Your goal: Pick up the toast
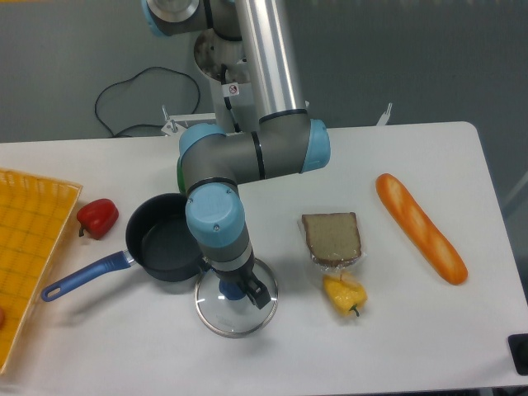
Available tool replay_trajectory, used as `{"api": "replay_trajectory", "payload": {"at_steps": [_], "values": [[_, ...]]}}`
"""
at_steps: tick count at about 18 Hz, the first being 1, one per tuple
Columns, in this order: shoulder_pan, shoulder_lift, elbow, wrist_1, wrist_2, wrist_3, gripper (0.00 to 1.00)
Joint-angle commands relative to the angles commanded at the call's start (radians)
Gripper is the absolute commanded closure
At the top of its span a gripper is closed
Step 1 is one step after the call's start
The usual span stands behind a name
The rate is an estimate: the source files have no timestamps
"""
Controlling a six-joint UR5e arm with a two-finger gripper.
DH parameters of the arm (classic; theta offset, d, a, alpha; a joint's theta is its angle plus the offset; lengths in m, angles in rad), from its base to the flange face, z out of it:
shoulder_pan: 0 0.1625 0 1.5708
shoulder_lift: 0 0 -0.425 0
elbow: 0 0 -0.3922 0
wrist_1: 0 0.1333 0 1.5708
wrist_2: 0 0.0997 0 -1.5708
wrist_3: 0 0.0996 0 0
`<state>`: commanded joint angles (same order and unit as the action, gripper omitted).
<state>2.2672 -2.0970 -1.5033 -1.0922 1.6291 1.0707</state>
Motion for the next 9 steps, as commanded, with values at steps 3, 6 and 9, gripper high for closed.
{"api": "replay_trajectory", "payload": {"at_steps": [3, 6, 9], "values": [[0.002, 0.002, 0.002, 0.0, -0.006, -0.003, 0.0], [0.0, 0.0, -0.002, 0.002, -0.006, 0.002, 0.0], [0.0, 0.002, -0.011, 0.006, -0.011, -0.008, 0.0]]}}
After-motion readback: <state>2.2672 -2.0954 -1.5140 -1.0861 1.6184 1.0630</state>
